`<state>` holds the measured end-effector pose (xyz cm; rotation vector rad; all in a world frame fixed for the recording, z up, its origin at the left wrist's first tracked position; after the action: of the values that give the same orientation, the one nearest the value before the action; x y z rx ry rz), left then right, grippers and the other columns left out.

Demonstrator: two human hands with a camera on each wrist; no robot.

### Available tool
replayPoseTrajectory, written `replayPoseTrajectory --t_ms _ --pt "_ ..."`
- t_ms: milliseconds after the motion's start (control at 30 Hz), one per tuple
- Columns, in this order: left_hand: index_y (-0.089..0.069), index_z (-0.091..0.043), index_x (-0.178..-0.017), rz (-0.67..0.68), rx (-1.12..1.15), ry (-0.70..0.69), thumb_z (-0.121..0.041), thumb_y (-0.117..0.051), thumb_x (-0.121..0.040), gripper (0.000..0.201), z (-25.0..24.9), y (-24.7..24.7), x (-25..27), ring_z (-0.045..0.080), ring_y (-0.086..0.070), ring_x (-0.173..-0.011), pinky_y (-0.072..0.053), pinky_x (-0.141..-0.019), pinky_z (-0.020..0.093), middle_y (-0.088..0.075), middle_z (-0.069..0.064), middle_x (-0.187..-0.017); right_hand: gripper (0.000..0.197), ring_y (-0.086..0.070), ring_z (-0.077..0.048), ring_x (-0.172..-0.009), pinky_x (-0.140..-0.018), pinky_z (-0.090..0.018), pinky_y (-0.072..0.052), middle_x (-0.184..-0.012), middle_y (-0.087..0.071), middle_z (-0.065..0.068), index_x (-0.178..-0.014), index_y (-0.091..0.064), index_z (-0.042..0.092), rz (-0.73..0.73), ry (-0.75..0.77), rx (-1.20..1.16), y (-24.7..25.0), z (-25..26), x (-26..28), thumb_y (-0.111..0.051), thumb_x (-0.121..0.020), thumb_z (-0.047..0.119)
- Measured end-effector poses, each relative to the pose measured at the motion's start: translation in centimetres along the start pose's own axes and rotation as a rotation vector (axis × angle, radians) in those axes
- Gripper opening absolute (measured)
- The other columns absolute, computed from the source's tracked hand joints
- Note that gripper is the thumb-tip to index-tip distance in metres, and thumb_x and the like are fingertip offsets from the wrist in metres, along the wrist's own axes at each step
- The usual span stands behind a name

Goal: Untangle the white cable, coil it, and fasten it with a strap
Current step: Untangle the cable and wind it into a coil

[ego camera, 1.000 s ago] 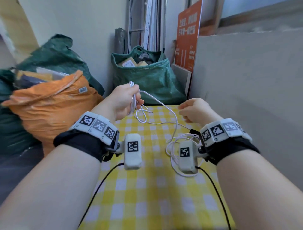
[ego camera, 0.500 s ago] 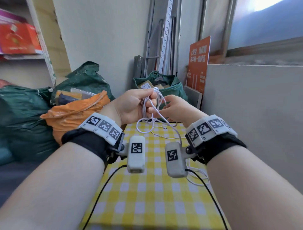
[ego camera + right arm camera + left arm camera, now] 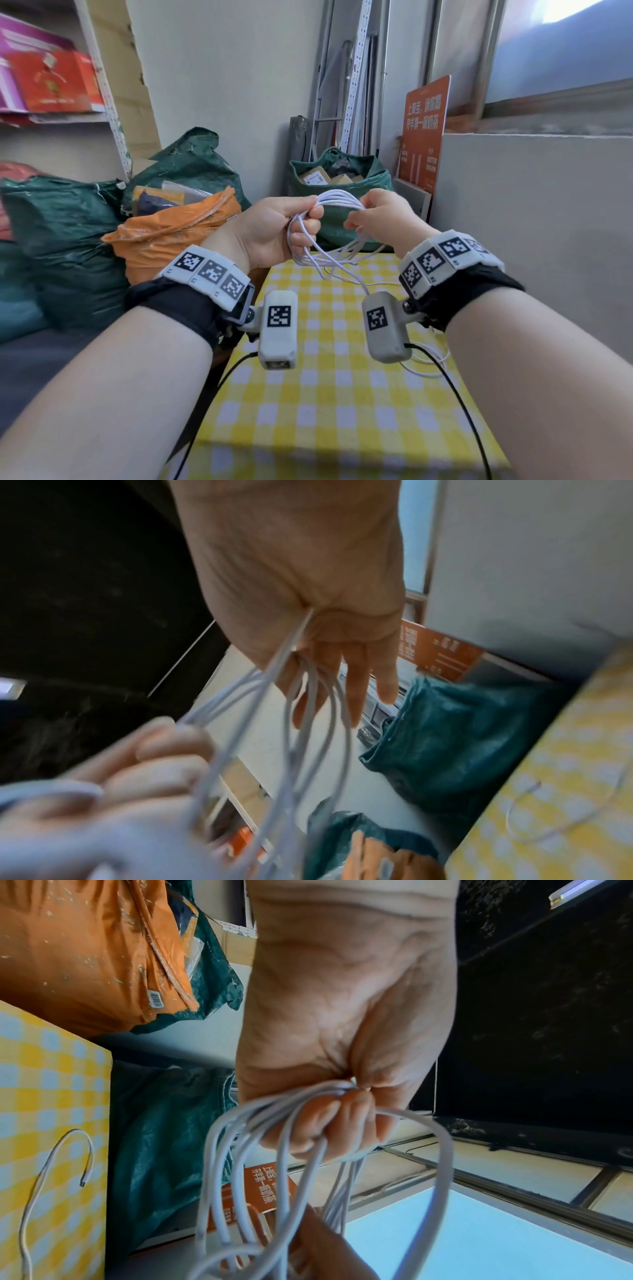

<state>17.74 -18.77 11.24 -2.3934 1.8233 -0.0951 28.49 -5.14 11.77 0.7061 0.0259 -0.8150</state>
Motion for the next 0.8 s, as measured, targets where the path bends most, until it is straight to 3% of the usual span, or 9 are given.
replayPoseTrajectory --t_ms 100,200,233,333,433,733,800 --pt "-0.043 -0.016 -0.073 -0.034 0.018 0.006 -0.029 -0.032 -0.099 0.032 0.2 0.6 0.2 0.006 -0.029 -0.037 -0.03 -0.039 0.018 -0.031 -0.008 -0.049 0.022 -0.063 -0.017 -0.058 -0.058 -0.029 -0.05 -0.056 -0.057 -0.002 -0.076 -0.042 0.015 0.142 -0.102 -0.462 0.0 0.1 0.4 -0.05 -0.093 0.004" --pt "-0.042 -0.016 -0.073 -0.038 0.09 -0.022 -0.029 -0.034 -0.096 0.028 0.6 1.2 0.8 0.006 -0.03 -0.037 -0.032 -0.04 0.018 -0.031 -0.008 -0.047 0.03 -0.043 -0.008 -0.036 -0.064 -0.032 -0.057 -0.041 -0.035 0.005 -0.07 -0.04 0.017 0.333 -0.146 -0.769 0.3 0.6 0.7 -0.046 -0.095 0.001" --pt "-0.042 -0.016 -0.073 -0.028 0.118 -0.031 -0.029 -0.037 -0.094 0.025 0.7 1.3 0.9 0.006 -0.03 -0.037 -0.032 -0.041 0.018 -0.032 -0.008 -0.047 0.032 -0.035 -0.007 -0.033 -0.057 -0.027 -0.054 -0.04 -0.029 0.007 -0.07 -0.037 0.019 0.368 -0.155 -0.812 0.4 0.7 0.9 -0.045 -0.095 0.001" --pt "-0.041 -0.016 -0.072 -0.026 0.178 -0.048 -0.029 -0.04 -0.09 0.022 0.9 1.2 1.1 0.006 -0.032 -0.036 -0.033 -0.041 0.017 -0.032 -0.008 -0.045 0.032 -0.02 -0.005 -0.03 -0.038 -0.017 -0.031 -0.04 -0.022 0.01 -0.073 -0.031 0.02 0.402 -0.167 -0.905 0.3 0.7 1.1 -0.042 -0.095 -0.002" --pt "-0.042 -0.015 -0.072 -0.045 0.214 -0.057 -0.028 -0.04 -0.091 0.023 0.9 1.2 0.9 0.005 -0.034 -0.036 -0.035 -0.041 0.017 -0.034 -0.008 -0.044 0.025 -0.019 -0.004 -0.03 -0.033 -0.015 -0.021 -0.04 -0.022 0.01 -0.08 -0.038 0.02 0.404 -0.175 -0.933 0.3 0.5 1.1 -0.042 -0.095 0.0" --pt "-0.043 -0.014 -0.073 -0.085 0.254 0.004 -0.029 -0.034 -0.099 0.031 1.1 1.1 0.4 0.008 -0.032 -0.038 -0.039 -0.046 0.019 -0.032 -0.008 -0.042 0.007 -0.021 -0.005 -0.035 -0.034 -0.015 -0.022 -0.043 -0.028 0.01 -0.085 -0.057 0.008 0.372 -0.125 -0.687 0.0 -1.0 0.9 -0.061 -0.09 0.012" --pt "-0.043 -0.014 -0.074 -0.085 0.262 0.009 -0.029 -0.033 -0.099 0.031 1.3 1.1 0.2 0.008 -0.034 -0.039 -0.041 -0.048 0.018 -0.032 -0.007 -0.042 0.015 -0.021 -0.005 -0.036 -0.036 -0.015 -0.021 -0.045 -0.028 0.009 -0.081 -0.059 0.007 0.357 -0.142 -0.652 0.0 -1.4 0.8 -0.063 -0.089 0.019"
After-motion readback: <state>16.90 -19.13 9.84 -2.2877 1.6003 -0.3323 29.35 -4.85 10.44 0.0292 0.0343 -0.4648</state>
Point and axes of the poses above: each hand's wrist, its own x-axis away from the middle knuckle, its own y-axis out of the back of the hand, z = x × y, the point moved 1 cm from there along -x, towards the middle knuckle
